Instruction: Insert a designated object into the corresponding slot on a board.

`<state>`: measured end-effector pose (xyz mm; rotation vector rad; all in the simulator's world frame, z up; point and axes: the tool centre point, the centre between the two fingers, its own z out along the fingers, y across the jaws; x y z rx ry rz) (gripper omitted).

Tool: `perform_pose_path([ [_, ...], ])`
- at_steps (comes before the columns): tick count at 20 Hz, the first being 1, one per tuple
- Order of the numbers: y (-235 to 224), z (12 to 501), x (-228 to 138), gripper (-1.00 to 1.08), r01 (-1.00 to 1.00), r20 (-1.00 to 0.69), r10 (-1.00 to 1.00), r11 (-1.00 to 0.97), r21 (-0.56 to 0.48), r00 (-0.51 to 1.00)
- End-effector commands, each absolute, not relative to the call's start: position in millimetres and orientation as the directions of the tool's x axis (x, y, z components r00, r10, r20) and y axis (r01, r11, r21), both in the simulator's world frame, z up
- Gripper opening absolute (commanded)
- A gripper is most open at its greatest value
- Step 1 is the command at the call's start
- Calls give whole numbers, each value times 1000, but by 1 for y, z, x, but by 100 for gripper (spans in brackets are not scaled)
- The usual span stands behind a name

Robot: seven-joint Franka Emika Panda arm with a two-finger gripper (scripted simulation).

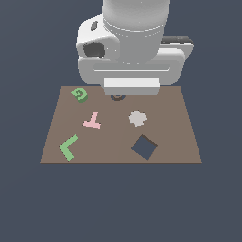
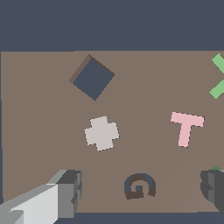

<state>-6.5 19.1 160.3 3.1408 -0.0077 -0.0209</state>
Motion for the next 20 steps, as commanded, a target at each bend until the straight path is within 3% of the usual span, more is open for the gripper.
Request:
perform_pose_path([
  [1, 19, 160, -7, 100, -5, -13, -5, -1000, 1, 1000],
  [20, -17, 132, -44, 100, 177, -10, 177, -984, 0, 984],
])
